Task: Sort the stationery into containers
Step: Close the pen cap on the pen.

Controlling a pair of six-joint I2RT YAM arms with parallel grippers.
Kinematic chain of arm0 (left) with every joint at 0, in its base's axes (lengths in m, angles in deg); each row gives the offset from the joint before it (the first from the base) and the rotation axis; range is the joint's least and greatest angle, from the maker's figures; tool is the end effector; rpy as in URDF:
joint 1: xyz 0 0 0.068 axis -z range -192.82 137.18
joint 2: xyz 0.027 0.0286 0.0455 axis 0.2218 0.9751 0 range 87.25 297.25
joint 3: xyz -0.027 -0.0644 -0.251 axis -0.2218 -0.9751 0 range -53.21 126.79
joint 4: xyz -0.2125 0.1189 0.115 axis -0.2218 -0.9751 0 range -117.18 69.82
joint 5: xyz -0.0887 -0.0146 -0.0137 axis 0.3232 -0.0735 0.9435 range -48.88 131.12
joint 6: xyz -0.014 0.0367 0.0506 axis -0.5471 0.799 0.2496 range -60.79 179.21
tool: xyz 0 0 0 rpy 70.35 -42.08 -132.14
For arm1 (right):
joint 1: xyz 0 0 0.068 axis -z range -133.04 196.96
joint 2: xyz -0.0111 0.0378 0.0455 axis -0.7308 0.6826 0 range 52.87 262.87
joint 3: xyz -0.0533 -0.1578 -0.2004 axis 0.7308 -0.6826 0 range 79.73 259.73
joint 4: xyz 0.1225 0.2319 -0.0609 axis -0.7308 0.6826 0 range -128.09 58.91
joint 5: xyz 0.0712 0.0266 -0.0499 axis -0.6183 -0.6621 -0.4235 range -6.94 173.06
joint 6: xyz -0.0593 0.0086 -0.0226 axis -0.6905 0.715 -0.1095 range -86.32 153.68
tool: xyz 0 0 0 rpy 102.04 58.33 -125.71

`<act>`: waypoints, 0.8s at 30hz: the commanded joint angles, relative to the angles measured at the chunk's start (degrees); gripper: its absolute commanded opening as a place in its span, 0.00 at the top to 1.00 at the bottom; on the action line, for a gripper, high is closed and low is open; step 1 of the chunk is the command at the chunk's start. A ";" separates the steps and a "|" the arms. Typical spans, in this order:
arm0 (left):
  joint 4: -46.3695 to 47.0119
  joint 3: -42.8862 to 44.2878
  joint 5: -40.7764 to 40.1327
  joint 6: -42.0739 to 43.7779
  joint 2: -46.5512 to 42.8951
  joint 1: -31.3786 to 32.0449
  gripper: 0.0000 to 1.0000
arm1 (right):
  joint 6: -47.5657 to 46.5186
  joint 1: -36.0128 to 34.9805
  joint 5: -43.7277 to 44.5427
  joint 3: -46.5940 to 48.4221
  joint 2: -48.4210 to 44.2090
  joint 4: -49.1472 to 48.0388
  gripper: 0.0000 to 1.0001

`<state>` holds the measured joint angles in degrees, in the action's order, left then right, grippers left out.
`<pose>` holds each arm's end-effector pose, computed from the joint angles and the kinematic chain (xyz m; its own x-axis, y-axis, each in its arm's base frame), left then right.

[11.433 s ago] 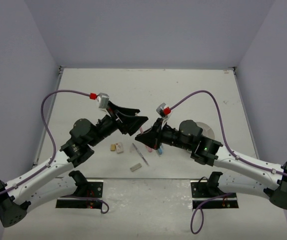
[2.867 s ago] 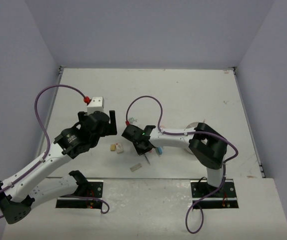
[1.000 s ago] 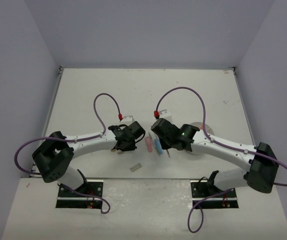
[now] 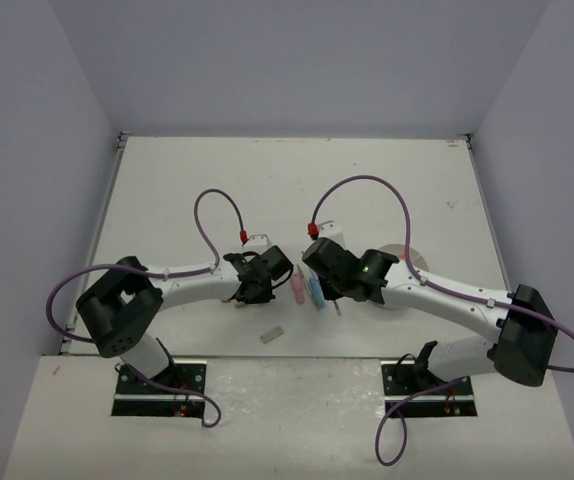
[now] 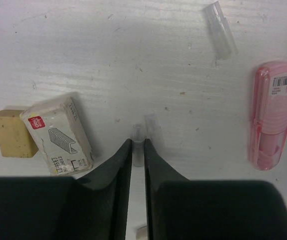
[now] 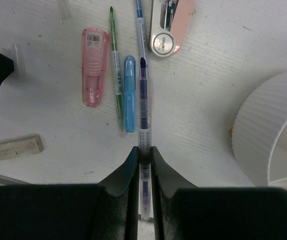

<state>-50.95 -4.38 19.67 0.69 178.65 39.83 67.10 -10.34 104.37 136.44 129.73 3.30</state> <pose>0.1891 -0.2177 0.1224 -0.8801 -0.1551 -0.4486 -0.1427 0.9878 -0.0617 0.1657 0.2247 0.2217 -0.7766 -0.2599 -0.5739 -0.3146 0.9492 -0.0042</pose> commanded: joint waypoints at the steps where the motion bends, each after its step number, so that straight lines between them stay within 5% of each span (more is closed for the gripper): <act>1: 1.59 -1.29 -1.98 -0.83 1.76 0.03 0.90 | -0.49 0.17 -1.18 -0.02 -1.15 -2.18 1.00; 4: 1.31 -1.19 -2.39 -0.72 1.56 -0.18 1.00 | -1.58 0.15 -2.70 -1.20 -2.63 -4.71 1.00; 16: -3.77 3.37 -9.92 3.49 -15.71 -0.52 1.00 | -4.42 -0.01 -14.28 -12.26 -17.11 -21.78 1.00; 19: 3.40 0.66 -8.19 6.66 -26.60 -0.51 1.00 | -3.50 -0.01 -22.66 -18.32 -21.78 -34.33 1.00; 24: 29.37 -10.64 0.63 9.02 -43.64 -0.52 1.00 | 1.28 -0.01 -33.76 -26.98 -25.56 -51.22 1.00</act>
<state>-43.00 -7.56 15.23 6.27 144.76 39.70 64.64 -10.30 82.22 114.63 106.50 -28.83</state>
